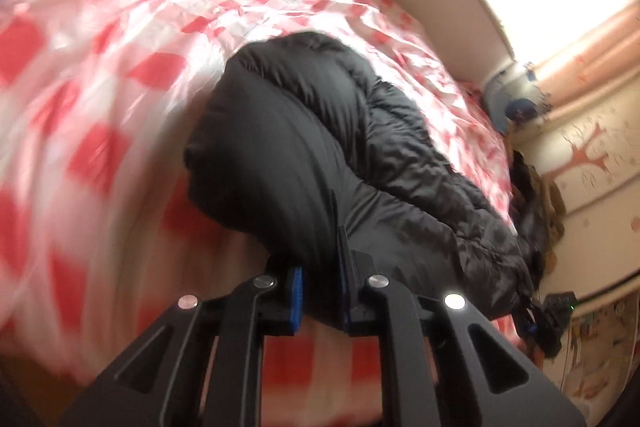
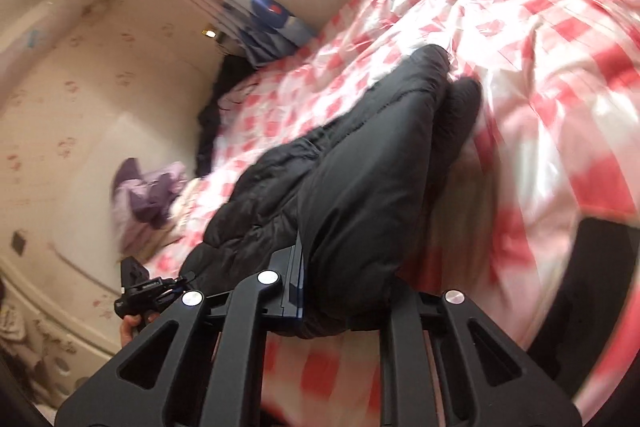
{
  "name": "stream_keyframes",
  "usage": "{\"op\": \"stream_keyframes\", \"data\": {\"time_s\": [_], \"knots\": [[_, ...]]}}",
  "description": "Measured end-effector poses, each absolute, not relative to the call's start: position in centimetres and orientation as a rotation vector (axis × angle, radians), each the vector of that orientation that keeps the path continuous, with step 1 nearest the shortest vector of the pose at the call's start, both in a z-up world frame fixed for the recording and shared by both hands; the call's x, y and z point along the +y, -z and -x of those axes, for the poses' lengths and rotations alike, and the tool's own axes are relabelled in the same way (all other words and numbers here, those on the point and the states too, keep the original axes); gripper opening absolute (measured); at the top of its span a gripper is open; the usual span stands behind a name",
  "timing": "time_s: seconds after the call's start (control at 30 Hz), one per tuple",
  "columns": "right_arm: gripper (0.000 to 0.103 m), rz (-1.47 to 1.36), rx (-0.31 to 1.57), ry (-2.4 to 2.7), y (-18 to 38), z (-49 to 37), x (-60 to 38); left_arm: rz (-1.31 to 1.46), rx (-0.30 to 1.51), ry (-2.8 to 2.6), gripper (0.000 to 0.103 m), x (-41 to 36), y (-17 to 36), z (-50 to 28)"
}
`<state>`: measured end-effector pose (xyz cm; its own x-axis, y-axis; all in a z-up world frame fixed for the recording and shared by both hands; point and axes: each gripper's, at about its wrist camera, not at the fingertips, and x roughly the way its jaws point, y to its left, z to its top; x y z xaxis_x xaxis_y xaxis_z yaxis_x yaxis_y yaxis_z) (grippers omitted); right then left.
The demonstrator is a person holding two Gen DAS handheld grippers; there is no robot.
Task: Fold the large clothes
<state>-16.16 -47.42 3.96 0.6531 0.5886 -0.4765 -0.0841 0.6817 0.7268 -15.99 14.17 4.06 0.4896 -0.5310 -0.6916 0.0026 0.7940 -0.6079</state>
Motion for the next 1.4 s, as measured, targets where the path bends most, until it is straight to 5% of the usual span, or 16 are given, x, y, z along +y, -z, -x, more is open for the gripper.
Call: {"op": "stream_keyframes", "data": {"time_s": [0.13,0.27,0.3,0.4,0.47,0.53,0.63,0.8,0.9,1.07,1.2,1.4], "knots": [[0.014,-0.748,0.810,-0.434,-3.6,24.0,-49.0,0.517,1.040,0.334,0.015,15.5,-5.2,24.5],[0.027,-0.732,0.959,-0.323,0.9,29.4,-50.7,0.456,1.219,0.241,0.047,17.2,0.4,27.4],[0.028,-0.782,0.955,-0.282,1.6,30.4,-51.9,0.495,1.229,0.206,0.049,18.3,1.2,27.9],[0.034,-0.698,0.851,-0.124,-1.5,31.9,-53.5,0.435,1.061,-0.047,0.051,21.3,-1.6,29.8],[0.056,-0.549,0.738,-0.022,-5.6,31.2,-52.8,0.391,0.891,-0.168,0.060,22.4,-4.8,30.2],[0.065,-0.457,0.652,-0.051,-8.7,28.0,-50.2,0.420,0.799,-0.074,0.066,21.1,-7.1,28.3],[0.067,-0.292,0.695,-0.150,-9.9,20.7,-43.6,0.321,0.759,0.148,0.072,14.5,-8.9,22.6],[0.067,-0.067,0.876,-0.076,-3.2,7.2,-36.2,0.138,0.824,0.168,0.073,6.9,-3.9,13.0],[0.069,-0.212,1.017,-0.085,3.4,3.6,-37.6,0.074,0.853,0.136,0.075,5.3,0.9,10.7],[0.069,-0.266,0.969,-0.078,-0.2,3.7,-37.4,-0.016,0.812,0.086,0.075,4.8,0.9,12.2],[0.074,-0.109,0.889,-0.252,-3.8,0.5,-28.4,-0.068,0.782,0.044,0.077,3.3,1.2,12.5],[0.077,0.000,1.185,-0.326,5.6,-6.0,-20.9,-0.033,0.760,0.017,0.079,4.2,0.9,13.0]]}}
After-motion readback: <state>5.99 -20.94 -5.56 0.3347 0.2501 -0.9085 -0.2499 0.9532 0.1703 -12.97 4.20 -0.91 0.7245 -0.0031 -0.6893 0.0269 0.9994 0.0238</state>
